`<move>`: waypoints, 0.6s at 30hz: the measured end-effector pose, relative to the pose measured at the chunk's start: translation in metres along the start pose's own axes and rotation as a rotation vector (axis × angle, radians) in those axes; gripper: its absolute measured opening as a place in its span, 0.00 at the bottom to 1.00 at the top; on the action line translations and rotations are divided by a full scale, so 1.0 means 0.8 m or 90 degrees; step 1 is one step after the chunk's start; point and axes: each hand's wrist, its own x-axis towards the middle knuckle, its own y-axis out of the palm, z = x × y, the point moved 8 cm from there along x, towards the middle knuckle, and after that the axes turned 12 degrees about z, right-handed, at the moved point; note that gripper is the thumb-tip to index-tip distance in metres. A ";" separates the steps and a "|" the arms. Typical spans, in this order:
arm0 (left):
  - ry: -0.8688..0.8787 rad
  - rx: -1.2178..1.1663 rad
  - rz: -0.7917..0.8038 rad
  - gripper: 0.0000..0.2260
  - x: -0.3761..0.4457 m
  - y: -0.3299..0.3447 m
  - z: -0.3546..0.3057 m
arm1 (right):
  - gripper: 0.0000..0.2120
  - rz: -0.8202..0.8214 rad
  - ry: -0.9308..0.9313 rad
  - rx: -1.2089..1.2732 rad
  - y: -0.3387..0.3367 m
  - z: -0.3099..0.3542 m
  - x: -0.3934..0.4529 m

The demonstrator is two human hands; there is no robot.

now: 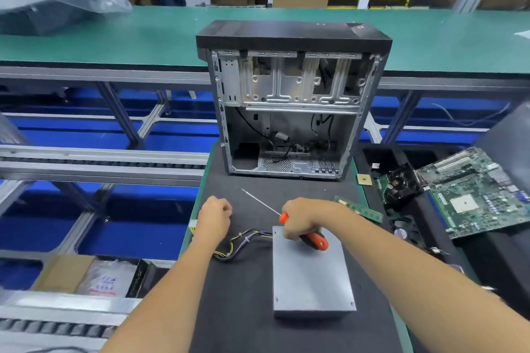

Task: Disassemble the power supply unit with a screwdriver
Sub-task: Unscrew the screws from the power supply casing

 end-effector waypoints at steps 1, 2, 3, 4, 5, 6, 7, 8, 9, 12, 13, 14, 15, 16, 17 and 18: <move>-0.001 0.005 0.010 0.09 0.005 0.004 0.002 | 0.10 0.007 0.000 -0.006 -0.002 0.001 0.004; -0.004 0.014 0.020 0.09 0.008 0.008 0.004 | 0.12 0.014 0.002 -0.012 -0.003 0.003 0.007; -0.008 0.025 0.026 0.09 0.010 0.012 0.005 | 0.14 0.020 0.003 -0.018 -0.004 0.004 0.009; -0.008 0.037 0.031 0.09 0.012 0.015 0.006 | 0.16 0.025 0.004 -0.025 -0.005 0.005 0.011; -0.007 0.050 0.036 0.10 0.013 0.017 0.006 | 0.16 0.030 0.005 -0.032 -0.006 0.006 0.013; -0.004 0.068 0.039 0.11 0.013 0.019 0.006 | 0.16 0.033 0.007 -0.037 -0.006 0.006 0.014; 0.002 0.088 0.042 0.11 0.014 0.020 0.004 | 0.16 0.036 0.009 -0.039 -0.006 0.007 0.015; 0.010 0.108 0.044 0.11 0.014 0.020 0.002 | 0.16 0.037 0.010 -0.038 -0.006 0.007 0.015; 0.017 0.125 0.047 0.11 0.015 0.021 0.000 | 0.16 0.037 0.011 -0.037 -0.007 0.008 0.015; 0.036 0.157 0.063 0.12 0.014 0.022 -0.006 | 0.16 0.027 0.010 -0.028 -0.009 0.009 0.013; 0.043 0.160 0.068 0.11 0.013 0.022 -0.007 | 0.16 0.023 0.008 -0.025 -0.008 0.010 0.012; 0.053 0.153 0.065 0.10 0.011 0.021 -0.009 | 0.16 0.019 0.007 -0.022 -0.007 0.010 0.012; 0.063 0.136 0.052 0.10 0.008 0.019 -0.011 | 0.16 0.016 0.004 -0.019 -0.006 0.009 0.012; 0.075 0.112 0.027 0.09 0.004 0.015 -0.014 | 0.15 0.012 0.001 -0.014 -0.005 0.009 0.012; 0.087 0.087 -0.006 0.07 -0.001 0.009 -0.018 | 0.14 0.008 -0.003 -0.008 -0.004 0.008 0.012; 0.100 0.066 -0.038 0.07 -0.007 0.004 -0.023 | 0.13 0.002 -0.007 0.000 -0.004 0.007 0.011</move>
